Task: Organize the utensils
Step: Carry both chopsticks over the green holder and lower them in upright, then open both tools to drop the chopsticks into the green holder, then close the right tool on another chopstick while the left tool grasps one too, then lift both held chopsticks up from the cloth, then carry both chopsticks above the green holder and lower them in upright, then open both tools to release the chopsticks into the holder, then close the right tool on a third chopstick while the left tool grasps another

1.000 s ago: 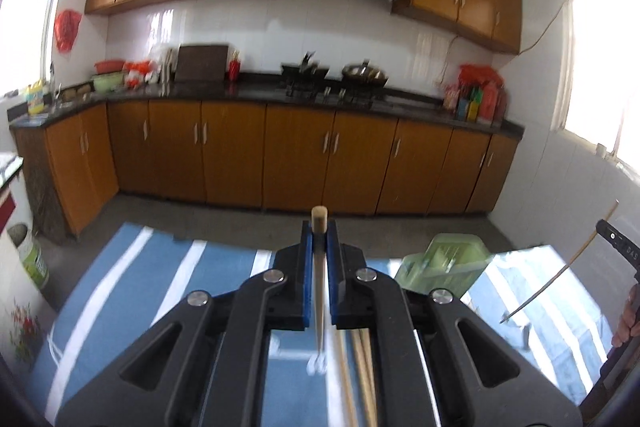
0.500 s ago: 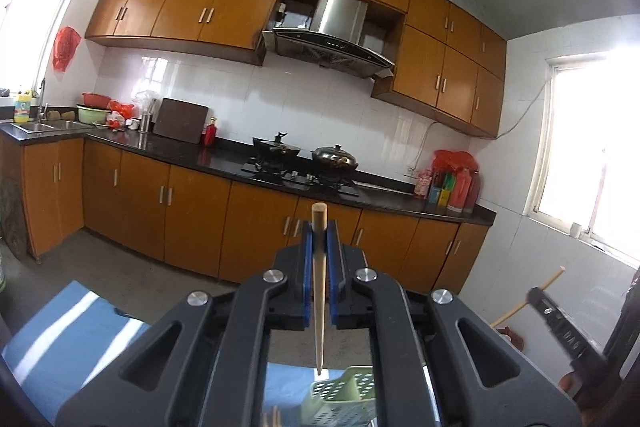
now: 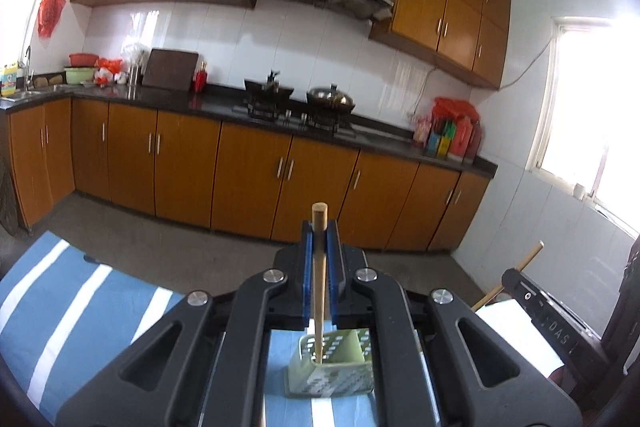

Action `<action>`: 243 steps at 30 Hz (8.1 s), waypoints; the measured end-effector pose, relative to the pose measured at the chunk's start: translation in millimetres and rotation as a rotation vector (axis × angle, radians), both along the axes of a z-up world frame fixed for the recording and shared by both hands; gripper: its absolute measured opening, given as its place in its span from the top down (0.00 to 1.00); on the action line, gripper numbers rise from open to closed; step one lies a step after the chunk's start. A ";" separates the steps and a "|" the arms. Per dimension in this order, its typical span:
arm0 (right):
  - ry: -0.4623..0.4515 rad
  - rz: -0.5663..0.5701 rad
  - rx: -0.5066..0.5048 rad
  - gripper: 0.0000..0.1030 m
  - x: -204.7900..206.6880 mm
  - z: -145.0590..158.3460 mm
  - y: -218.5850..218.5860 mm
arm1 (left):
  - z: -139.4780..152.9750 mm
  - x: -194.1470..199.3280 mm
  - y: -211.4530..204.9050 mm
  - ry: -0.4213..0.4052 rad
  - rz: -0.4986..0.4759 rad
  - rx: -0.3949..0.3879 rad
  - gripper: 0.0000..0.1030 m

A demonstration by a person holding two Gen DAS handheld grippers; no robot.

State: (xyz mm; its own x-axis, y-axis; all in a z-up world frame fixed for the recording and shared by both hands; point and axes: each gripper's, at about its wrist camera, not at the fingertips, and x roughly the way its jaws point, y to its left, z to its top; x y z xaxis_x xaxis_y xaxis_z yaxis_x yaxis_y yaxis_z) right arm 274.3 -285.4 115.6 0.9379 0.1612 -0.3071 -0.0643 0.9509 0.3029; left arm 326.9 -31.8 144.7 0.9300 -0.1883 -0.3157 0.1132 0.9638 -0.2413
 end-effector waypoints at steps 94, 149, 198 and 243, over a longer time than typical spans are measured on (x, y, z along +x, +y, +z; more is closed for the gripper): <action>0.523 -0.046 -0.195 0.91 -44.0 -205.4 -21.3 | -229.7 -54.3 82.0 0.541 0.030 0.207 0.90; 0.135 -0.041 -0.066 0.93 -98.1 -46.0 -46.9 | -35.3 -120.6 81.2 0.141 -0.055 0.136 0.93; 0.090 0.072 -0.039 0.76 -25.6 14.1 -1.9 | 5.6 -30.9 19.9 0.004 -0.037 -0.017 0.81; 0.589 0.073 -0.150 0.81 -68.0 -199.0 14.3 | -182.6 -108.1 80.9 0.471 -0.018 0.077 0.72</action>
State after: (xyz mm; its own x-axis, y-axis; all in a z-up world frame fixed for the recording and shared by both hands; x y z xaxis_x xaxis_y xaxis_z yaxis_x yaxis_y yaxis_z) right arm 206.2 -271.0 -83.5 0.5921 0.1335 -0.7947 0.0069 0.9853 0.1707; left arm 218.8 49.1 -37.9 0.6788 -0.1628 -0.7160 0.0257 0.9798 -0.1984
